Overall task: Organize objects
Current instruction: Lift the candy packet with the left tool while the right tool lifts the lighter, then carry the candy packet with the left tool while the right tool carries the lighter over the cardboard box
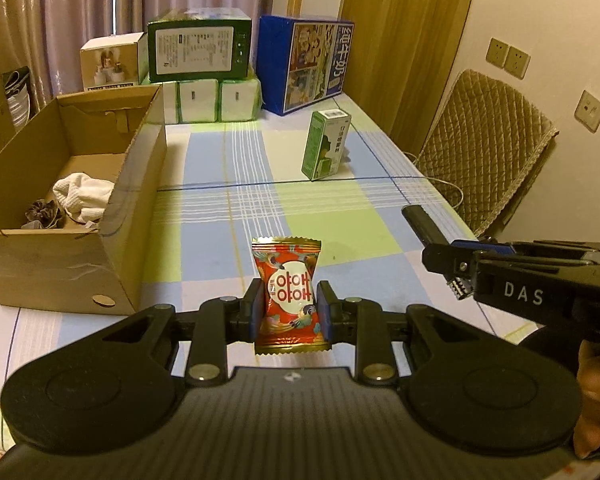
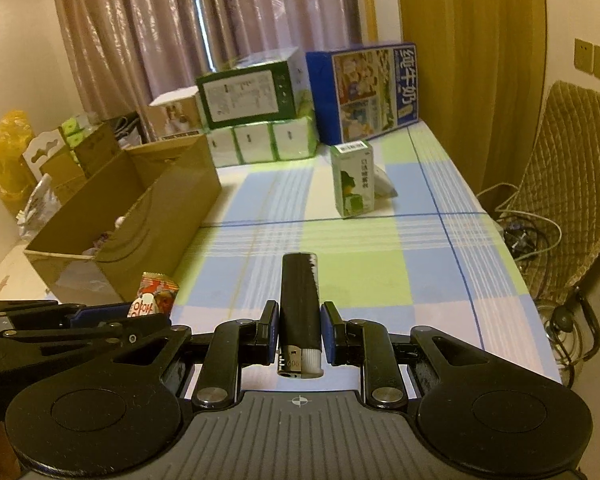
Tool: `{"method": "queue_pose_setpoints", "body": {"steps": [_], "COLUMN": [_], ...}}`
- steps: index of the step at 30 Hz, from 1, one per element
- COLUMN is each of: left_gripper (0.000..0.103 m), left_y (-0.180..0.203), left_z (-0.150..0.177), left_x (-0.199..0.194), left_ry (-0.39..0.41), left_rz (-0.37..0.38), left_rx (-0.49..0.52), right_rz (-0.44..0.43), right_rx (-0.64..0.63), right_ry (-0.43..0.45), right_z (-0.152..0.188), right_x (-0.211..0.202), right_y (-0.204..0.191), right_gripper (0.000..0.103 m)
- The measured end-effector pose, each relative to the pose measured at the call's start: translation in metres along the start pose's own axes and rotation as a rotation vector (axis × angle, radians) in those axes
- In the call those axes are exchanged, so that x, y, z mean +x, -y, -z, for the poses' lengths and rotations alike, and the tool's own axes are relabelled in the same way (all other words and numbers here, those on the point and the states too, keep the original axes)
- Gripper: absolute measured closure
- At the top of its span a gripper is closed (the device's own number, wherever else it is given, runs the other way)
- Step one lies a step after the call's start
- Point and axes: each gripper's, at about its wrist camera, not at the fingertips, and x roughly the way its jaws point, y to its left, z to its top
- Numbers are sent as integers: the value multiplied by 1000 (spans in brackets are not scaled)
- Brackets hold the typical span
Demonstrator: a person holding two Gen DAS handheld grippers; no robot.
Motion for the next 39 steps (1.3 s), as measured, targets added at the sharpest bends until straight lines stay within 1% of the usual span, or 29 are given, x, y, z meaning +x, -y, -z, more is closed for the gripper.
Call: {"method": "queue_pose_setpoints", "body": {"steps": [11, 20, 33, 39], "left_gripper": [80, 80, 80, 80], "left_y": [-4, -12, -34, -48], "left_z": [2, 0, -6, -8], "left_x": [-22, -34, -48, -55], "left_ry": [28, 54, 76, 86], "left_rz": [-10, -51, -76, -95], "left_rx": [1, 9, -14, -29], "right_rz": [-15, -38, -73, -93], "right_rx": [-24, -31, -52, -71], "right_ry": [18, 18, 11, 7], "right_z": [0, -3, -7, -12], "right_x": [-15, -13, -7, -1], "right_y": [-14, -25, -48, -64], "right_gripper": [84, 84, 84, 84]}}
